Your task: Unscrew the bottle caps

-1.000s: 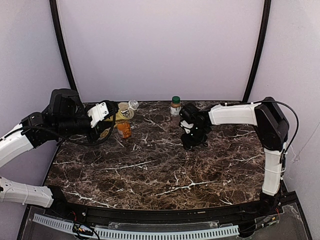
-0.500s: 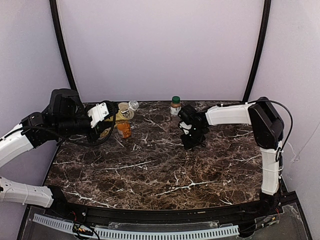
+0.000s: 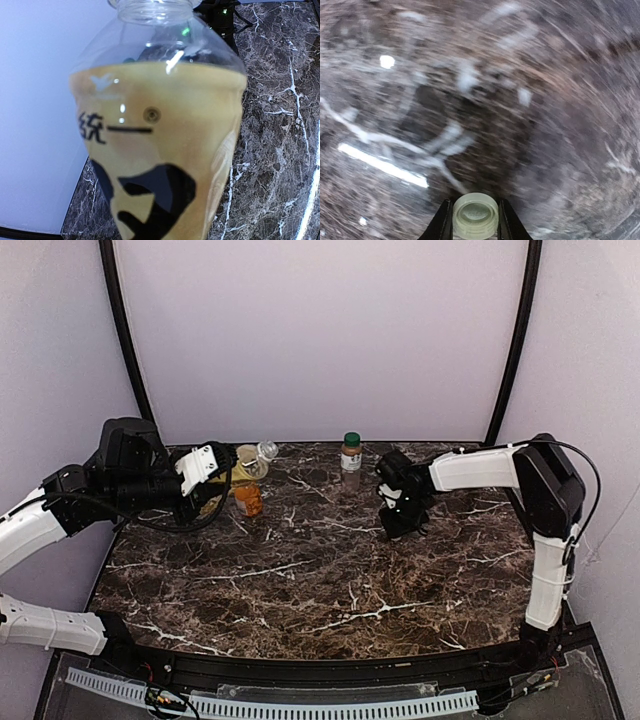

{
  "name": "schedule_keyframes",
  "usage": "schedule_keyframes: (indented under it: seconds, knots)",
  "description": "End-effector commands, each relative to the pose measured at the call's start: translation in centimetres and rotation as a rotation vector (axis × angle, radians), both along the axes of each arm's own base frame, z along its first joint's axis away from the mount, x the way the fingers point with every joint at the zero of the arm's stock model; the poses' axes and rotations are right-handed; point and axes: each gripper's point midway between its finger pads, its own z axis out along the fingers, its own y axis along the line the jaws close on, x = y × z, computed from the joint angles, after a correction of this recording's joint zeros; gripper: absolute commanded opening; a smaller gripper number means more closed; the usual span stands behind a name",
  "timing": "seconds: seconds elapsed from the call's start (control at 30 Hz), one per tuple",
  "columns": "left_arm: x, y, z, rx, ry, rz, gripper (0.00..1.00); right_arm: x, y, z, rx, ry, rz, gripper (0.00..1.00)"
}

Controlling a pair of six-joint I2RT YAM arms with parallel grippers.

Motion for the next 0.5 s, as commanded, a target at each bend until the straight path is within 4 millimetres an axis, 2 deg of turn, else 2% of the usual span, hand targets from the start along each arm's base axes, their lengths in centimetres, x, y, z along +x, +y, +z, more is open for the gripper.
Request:
schedule_keyframes:
  seconds: [0.0, 0.03, 0.1, 0.17, 0.3, 0.37, 0.47]
  knots:
    - [-0.4, 0.5, -0.1, -0.004, -0.004, 0.000, 0.13, -1.2, -9.6, -1.0, -0.087, 0.052, -0.237, 0.20]
    - [-0.4, 0.4, -0.1, -0.008, -0.001, -0.003, 0.12, -1.7, -11.4, -1.3, -0.088, 0.069, -0.281, 0.20]
    - [-0.5, 0.5, -0.1, -0.011, 0.003, -0.003, 0.12, -2.6, -13.7, -1.6, -0.065, 0.084, -0.339, 0.21]
    - [-0.8, 0.3, -0.2, -0.016, 0.013, -0.015, 0.12, -3.4, -14.6, -1.7, -0.040, 0.085, -0.362, 0.21]
    - [-1.5, -0.3, -0.2, -0.039, 0.042, -0.057, 0.12, -3.4, -14.2, -1.1, -0.004, 0.080, -0.355, 0.28]
    - [-1.9, -0.6, 0.0, -0.055, 0.063, -0.080, 0.12, -3.0, -14.0, -0.6, 0.004, 0.074, -0.351, 0.42]
    - [-2.8, -1.0, 0.0, -0.075, 0.111, -0.111, 0.12, -2.0, -13.8, 1.2, 0.007, 0.044, -0.352, 0.75]
